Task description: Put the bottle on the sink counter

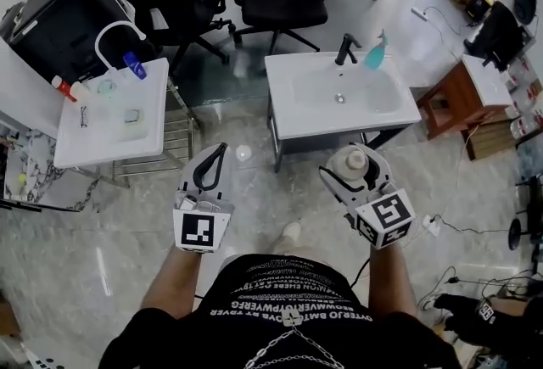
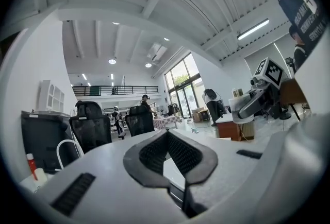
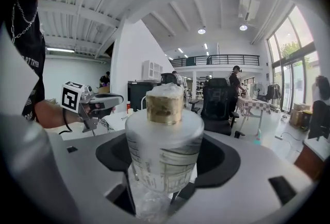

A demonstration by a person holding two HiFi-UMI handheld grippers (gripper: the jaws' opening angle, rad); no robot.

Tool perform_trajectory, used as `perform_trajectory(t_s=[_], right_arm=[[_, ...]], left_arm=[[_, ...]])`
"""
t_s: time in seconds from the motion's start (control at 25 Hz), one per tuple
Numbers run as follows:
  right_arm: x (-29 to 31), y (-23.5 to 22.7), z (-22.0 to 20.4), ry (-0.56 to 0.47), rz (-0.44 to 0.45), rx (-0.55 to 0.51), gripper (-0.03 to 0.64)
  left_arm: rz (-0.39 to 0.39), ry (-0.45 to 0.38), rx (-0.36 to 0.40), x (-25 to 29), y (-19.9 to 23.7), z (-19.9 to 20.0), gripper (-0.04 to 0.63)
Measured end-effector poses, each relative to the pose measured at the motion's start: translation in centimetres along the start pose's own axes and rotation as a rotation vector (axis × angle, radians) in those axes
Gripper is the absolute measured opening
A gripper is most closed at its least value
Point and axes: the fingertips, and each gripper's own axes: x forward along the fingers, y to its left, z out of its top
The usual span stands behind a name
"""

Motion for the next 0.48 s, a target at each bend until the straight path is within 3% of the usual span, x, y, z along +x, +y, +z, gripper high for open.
perform_trajectory(t_s=[0.48], right_arm=[[4.1, -12.1, -1.2, -0.013, 0.074, -0.009, 0.333]], left_arm=[[0.071, 0.031, 0.025, 8.9, -2.5, 0.5, 0.006]])
